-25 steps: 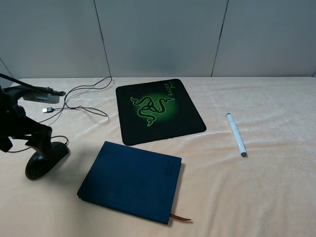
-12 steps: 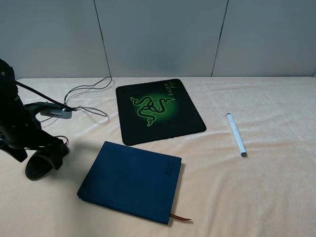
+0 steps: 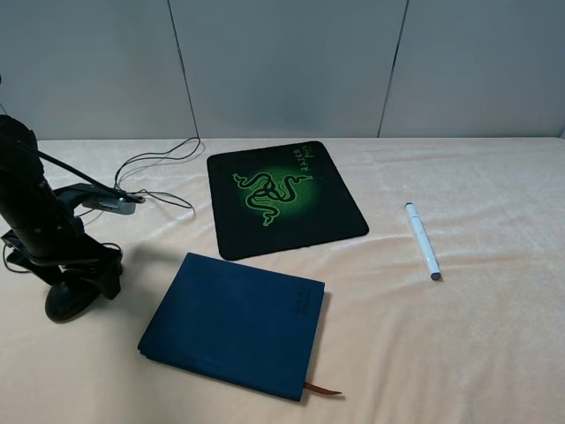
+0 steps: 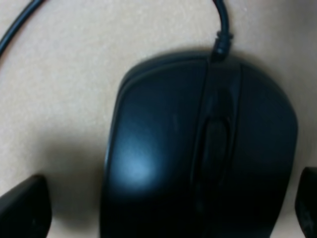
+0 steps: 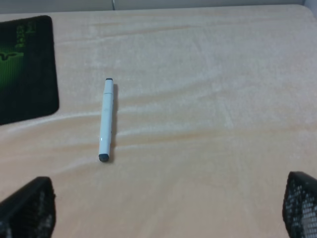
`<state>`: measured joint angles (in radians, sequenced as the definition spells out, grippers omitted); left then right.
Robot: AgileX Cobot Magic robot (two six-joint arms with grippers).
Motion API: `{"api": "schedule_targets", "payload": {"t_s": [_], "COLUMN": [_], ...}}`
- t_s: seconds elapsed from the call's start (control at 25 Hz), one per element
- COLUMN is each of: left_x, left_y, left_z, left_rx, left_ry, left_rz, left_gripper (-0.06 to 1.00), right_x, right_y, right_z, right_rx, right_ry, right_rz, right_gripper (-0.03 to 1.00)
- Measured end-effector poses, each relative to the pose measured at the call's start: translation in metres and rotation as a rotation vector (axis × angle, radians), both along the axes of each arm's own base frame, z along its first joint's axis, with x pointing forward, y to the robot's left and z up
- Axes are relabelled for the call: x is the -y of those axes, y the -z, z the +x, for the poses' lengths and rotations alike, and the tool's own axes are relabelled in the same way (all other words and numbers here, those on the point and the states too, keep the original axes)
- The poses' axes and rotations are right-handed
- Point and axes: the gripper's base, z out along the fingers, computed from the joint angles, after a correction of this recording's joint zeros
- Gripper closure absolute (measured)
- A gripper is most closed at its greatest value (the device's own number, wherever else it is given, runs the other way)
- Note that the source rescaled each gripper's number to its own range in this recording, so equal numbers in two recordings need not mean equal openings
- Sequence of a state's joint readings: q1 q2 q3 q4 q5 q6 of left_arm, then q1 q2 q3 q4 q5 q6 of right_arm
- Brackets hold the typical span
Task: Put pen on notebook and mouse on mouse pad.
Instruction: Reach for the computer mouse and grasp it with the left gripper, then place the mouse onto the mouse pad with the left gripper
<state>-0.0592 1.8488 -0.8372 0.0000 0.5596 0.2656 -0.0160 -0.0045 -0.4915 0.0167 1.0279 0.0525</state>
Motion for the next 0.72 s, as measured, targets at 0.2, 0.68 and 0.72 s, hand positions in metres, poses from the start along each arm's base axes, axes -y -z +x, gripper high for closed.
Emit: {"api": "schedule_targets", "payload": {"t_s": [0.2, 0.68, 0.72], "left_x": [0.0000, 0.0000, 0.0000], "left_y": [0.0000, 0.0000, 0.0000], "left_z": [0.0000, 0.0001, 0.0001], "left_rx": [0.000, 0.001, 0.001], "left_ry": [0.000, 0.005, 0.005], "left_rz": [0.000, 0.000, 0.000], "left_gripper": [0.58, 0.94, 0.94], "right_x": [0.0000, 0.0000, 0.0000], "right_y": [0.0000, 0.0000, 0.0000], "right_z": [0.0000, 0.0000, 0.0000], "right_rx": [0.000, 0.000, 0.000], "right_ry": [0.000, 0.000, 0.000], "right_rz": [0.000, 0.000, 0.000], "right_gripper": [-0.03, -0.03, -0.03]}}
